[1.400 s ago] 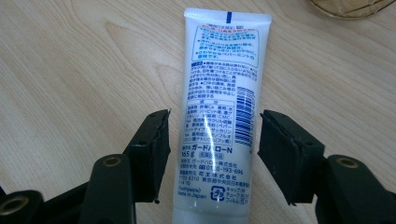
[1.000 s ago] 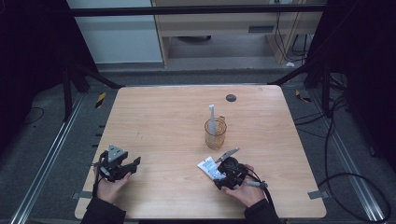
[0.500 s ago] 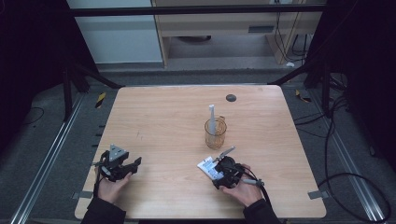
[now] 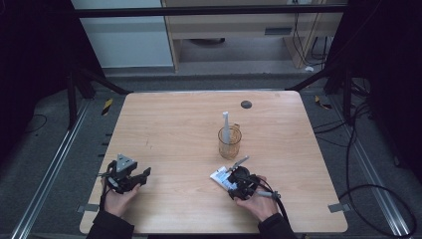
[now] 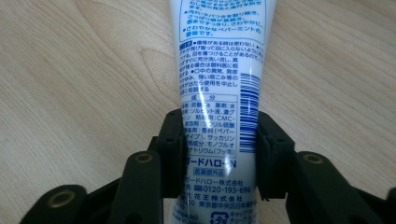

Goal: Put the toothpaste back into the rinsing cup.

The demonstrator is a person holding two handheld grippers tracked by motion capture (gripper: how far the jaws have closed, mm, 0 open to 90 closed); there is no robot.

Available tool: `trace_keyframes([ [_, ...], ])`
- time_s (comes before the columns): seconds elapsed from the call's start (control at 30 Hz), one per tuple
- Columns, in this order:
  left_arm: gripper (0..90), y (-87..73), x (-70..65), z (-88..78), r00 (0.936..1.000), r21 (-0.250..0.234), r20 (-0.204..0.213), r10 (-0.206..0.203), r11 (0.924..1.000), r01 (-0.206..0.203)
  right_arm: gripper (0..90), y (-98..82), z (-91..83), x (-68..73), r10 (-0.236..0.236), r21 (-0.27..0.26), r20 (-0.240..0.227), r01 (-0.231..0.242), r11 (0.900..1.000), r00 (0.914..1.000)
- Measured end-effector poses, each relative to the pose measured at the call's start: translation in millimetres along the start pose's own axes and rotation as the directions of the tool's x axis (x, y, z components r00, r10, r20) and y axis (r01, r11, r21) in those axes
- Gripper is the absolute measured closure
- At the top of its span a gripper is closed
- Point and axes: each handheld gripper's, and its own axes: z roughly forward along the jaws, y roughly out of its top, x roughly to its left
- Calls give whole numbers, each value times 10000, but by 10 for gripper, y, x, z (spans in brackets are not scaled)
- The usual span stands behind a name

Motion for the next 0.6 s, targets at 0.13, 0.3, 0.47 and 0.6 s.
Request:
trace_keyframes([
  [0.13,418,2,1,6,10000,-1,-9,-28,10000,28,660,-9,-22,-2,49,-100,-43,-49,9999,10000],
  [0.3,418,3,-1,2,10000,13,1,-7,10000,7,680,-33,-65,-36,150,-463,-353,-167,9988,9993],
  [0.47,419,4,-2,-5,10000,-25,-8,-17,10000,17,681,-60,-227,-80,236,-1514,-756,-349,9879,9969],
  [0.6,419,5,-6,-3,10000,-29,-9,-21,10000,21,680,-145,-397,-139,420,-2554,-895,-637,9647,9951],
])
